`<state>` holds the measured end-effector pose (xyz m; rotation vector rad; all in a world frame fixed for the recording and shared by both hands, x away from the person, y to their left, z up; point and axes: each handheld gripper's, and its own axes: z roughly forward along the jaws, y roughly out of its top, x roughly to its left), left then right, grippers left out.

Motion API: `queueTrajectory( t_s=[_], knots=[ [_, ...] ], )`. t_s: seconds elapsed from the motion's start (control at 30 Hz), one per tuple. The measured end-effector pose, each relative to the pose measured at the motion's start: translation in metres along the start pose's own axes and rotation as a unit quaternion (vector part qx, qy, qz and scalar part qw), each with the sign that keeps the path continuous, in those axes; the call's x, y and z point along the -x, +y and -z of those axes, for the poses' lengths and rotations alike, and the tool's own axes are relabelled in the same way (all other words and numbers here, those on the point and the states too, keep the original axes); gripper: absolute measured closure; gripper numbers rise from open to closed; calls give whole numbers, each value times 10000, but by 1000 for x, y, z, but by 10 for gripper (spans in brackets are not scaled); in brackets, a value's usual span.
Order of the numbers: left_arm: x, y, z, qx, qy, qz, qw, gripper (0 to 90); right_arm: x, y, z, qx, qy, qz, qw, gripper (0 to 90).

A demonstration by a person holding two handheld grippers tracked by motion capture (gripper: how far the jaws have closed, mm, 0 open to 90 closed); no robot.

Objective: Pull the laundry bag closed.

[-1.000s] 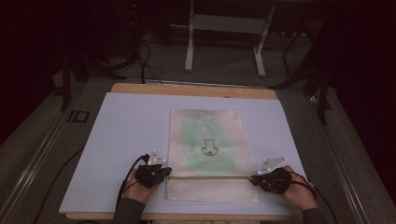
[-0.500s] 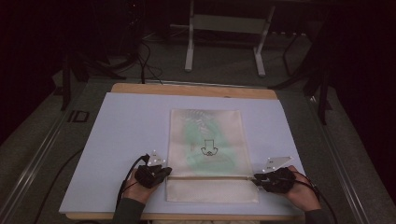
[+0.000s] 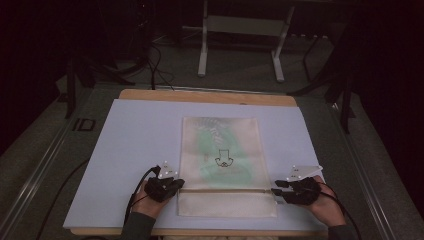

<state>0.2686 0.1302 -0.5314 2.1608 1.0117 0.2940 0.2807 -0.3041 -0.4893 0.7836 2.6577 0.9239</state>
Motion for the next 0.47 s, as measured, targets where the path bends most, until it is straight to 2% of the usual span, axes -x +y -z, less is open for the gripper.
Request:
queueTrajectory(
  t_s=[0.33,0.47],
  knots=[
    [-2,-1,4,88,151,-21,9998,865,10,-6,1,135,-256,-393,9988,610],
    [-7,-2,5,107,304,131,9994,851,13,-8,-1,89,-288,-499,9983,586]
  ],
)
